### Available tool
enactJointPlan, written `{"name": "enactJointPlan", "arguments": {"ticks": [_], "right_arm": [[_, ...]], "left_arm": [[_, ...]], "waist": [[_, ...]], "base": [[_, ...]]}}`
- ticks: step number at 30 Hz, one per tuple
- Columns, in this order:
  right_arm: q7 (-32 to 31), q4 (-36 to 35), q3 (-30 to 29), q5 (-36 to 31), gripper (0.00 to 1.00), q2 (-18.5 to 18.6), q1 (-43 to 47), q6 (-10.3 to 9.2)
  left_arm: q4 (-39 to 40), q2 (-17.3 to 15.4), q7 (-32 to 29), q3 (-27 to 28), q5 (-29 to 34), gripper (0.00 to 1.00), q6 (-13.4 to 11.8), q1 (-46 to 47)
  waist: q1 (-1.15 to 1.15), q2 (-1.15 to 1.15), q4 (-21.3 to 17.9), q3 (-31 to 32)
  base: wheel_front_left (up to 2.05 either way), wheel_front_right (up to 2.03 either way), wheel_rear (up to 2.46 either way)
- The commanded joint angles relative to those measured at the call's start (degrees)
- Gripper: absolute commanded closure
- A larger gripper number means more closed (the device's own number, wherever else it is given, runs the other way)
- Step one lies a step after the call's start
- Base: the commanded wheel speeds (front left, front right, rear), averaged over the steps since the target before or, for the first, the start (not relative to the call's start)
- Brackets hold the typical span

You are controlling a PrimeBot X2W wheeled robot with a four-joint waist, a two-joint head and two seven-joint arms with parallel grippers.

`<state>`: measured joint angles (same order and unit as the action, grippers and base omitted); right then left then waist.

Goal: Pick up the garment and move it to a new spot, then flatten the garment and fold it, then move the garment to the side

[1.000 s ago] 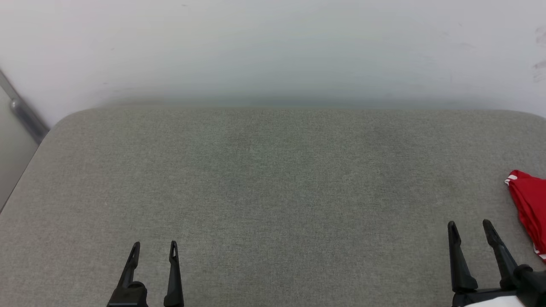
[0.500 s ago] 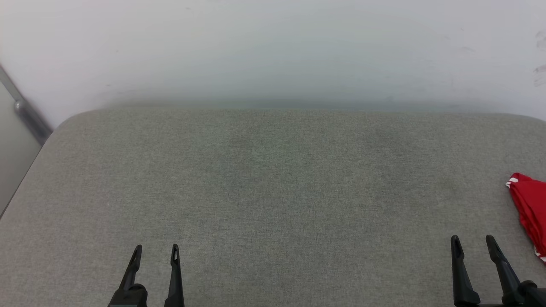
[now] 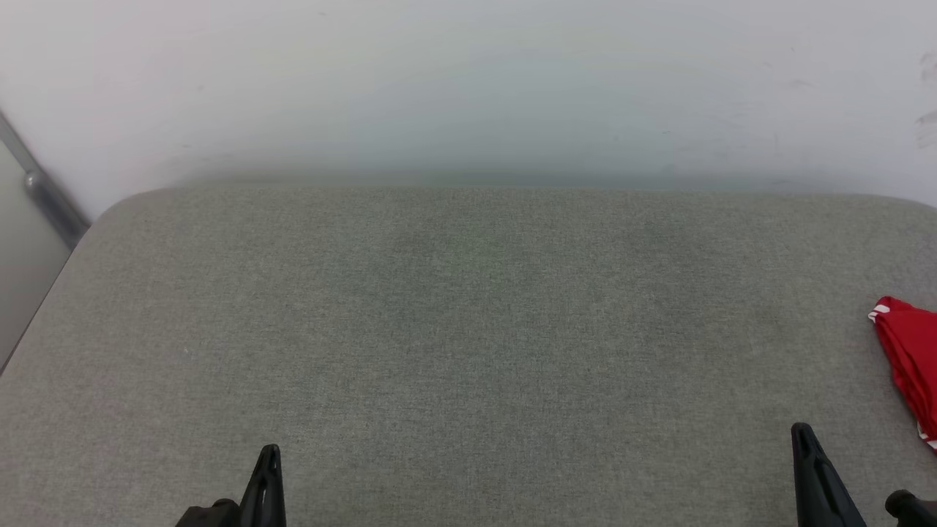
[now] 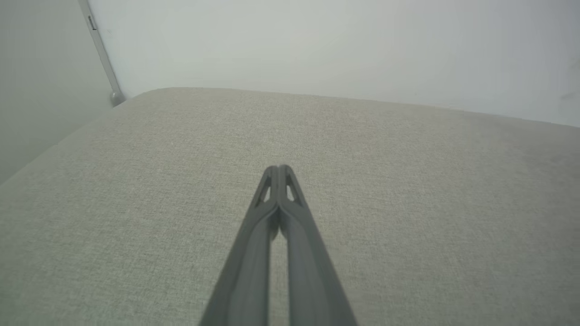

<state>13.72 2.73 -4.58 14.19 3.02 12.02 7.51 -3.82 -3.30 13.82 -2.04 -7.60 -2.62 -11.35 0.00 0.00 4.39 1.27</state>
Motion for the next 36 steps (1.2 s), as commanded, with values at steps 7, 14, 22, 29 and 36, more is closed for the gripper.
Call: {"name": "enactJointPlan", "arguments": {"ticks": [7,14,22,29,36], "right_arm": [[-1.99,0.64,0.17,9.77,1.0,0.48,-3.18,0.0],[-3.59,1.7,0.26,16.93,1.0,0.67,-4.76,-0.01],[-5.1,2.66,0.3,23.5,1.0,0.81,-6.19,-0.01],[-6.7,3.68,0.3,30.34,1.0,0.93,-7.66,-0.01],[-7.86,4.39,0.27,35.09,1.0,0.98,-8.71,-0.01]], "left_arm": [[-0.57,-0.64,-1.83,0.53,-10.6,1.0,1.29,3.1],[-1.7,-0.88,-3.34,0.9,-18.46,1.0,2.23,4.67],[-2.68,-1.06,-4.78,1.29,-25.67,1.0,3.08,6.08],[-3.49,-1.19,-6.32,1.78,-33.16,1.0,3.94,7.51],[-4.08,-1.24,-7.46,2.14,-38.34,1.0,4.57,8.45]], "waist": [[0.0,0.0,-0.29,-0.09],[0.0,0.0,-0.54,-0.18],[0.0,0.0,-0.8,-0.26],[0.0,0.0,-1.09,-0.36],[0.0,0.0,-1.31,-0.43]], "base": [[0.0,0.0,0.0],[0.0,0.0,0.0],[0.0,0.0,0.0],[0.0,0.0,0.0],[0.0,0.0,0.0]]}}
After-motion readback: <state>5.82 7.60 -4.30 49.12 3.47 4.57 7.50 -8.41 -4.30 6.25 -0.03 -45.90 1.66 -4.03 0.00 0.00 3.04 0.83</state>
